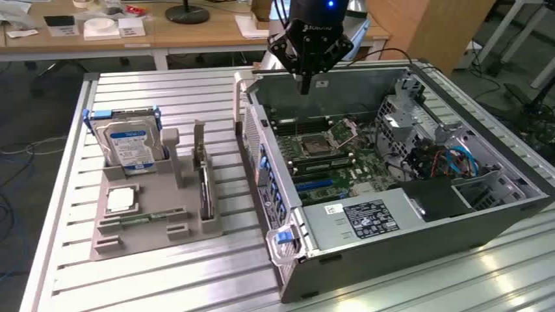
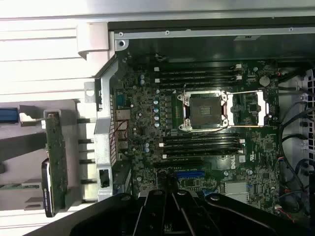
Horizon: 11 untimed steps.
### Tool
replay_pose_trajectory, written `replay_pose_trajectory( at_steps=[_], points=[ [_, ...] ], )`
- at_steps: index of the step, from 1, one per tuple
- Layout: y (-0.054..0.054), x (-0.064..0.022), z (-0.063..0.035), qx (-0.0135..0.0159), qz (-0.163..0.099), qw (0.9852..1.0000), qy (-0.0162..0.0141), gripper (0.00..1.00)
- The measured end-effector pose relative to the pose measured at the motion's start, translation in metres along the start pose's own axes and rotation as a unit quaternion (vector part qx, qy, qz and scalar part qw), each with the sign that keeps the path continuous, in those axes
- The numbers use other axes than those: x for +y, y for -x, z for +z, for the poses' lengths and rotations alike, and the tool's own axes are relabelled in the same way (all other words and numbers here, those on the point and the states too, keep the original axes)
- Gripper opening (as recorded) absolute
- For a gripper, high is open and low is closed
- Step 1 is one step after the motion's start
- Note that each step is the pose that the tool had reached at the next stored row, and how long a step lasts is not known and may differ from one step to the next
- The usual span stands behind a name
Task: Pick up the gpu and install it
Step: 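Reach for the gpu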
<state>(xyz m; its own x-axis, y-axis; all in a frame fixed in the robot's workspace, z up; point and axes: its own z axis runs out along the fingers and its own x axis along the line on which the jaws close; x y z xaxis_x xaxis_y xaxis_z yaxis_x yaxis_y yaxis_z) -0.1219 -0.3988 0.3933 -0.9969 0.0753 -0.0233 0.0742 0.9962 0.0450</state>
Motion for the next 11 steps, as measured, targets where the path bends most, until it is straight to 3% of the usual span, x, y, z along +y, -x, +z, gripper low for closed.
replay_pose_trajectory(
  at_steps=[11],
  points=[
    [-0.0029,-0.0002,-0.0001,0.0,0.0,1.0,0.0,0.11]
  ],
)
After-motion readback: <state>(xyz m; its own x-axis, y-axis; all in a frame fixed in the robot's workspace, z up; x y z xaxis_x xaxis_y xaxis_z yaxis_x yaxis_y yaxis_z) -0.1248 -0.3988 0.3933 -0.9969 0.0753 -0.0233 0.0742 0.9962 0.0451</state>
